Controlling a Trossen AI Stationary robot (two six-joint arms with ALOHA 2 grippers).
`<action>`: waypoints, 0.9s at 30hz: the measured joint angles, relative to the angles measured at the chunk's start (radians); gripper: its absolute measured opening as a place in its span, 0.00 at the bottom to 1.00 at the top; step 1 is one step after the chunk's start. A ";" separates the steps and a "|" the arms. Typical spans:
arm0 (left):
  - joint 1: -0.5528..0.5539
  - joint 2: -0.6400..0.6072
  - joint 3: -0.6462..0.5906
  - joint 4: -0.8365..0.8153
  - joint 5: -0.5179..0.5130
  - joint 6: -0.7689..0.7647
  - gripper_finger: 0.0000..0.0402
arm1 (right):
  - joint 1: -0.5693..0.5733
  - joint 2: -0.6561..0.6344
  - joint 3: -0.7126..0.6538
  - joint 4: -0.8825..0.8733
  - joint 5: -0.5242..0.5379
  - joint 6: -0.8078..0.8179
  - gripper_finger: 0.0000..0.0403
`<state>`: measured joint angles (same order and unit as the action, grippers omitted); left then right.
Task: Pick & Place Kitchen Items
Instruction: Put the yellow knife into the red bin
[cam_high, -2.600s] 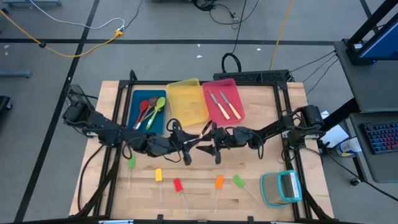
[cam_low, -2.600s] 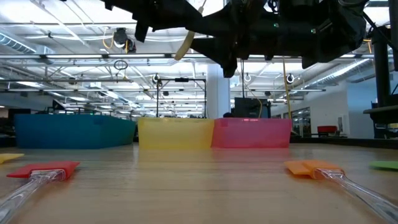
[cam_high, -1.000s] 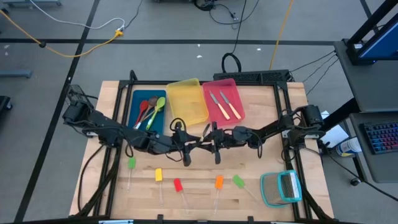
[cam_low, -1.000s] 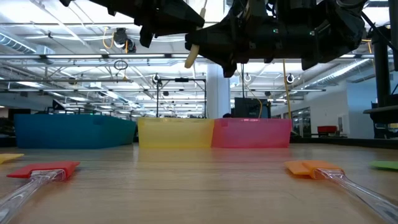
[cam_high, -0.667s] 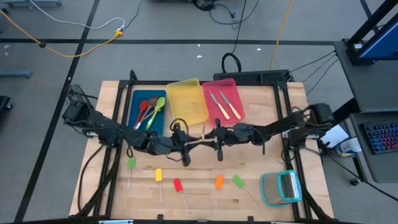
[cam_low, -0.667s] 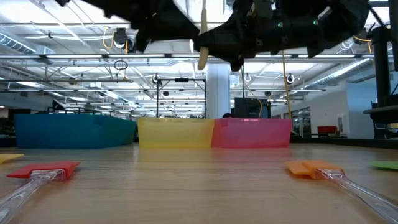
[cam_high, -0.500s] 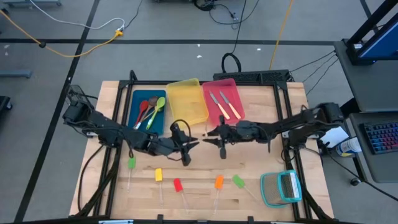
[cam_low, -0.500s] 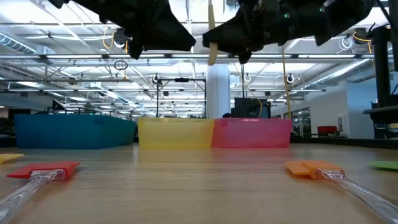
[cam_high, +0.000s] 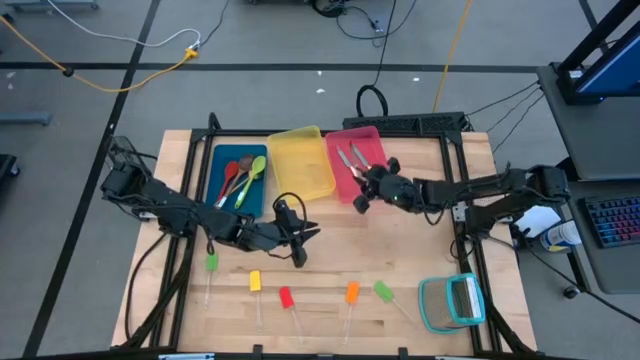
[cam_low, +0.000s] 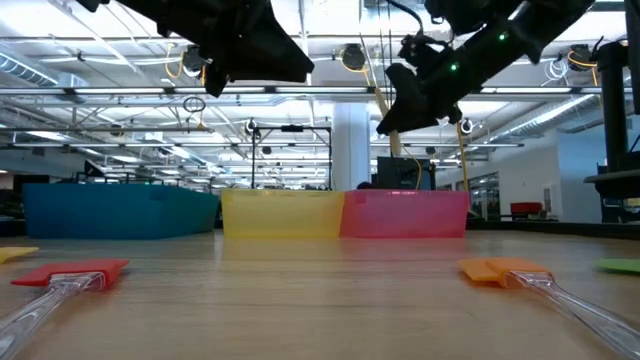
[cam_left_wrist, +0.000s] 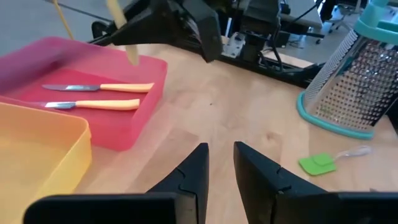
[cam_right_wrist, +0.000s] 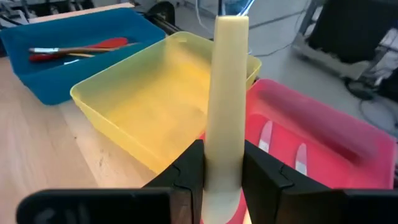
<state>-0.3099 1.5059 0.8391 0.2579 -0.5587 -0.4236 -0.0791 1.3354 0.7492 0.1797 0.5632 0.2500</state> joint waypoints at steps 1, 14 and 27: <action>0.001 0.000 0.000 0.001 0.000 0.000 0.19 | -0.020 0.003 0.009 -0.011 -0.029 0.001 0.18; 0.018 0.000 0.000 0.005 0.001 0.036 0.19 | -0.204 0.132 0.172 -0.302 -0.177 0.158 0.18; 0.017 0.000 0.001 -0.005 0.009 0.064 0.19 | -0.354 0.285 0.170 -0.424 -0.305 0.233 0.19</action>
<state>-0.2932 1.5055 0.8396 0.2527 -0.5498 -0.3599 -0.4335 1.6203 0.9195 -0.2442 0.2580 0.4831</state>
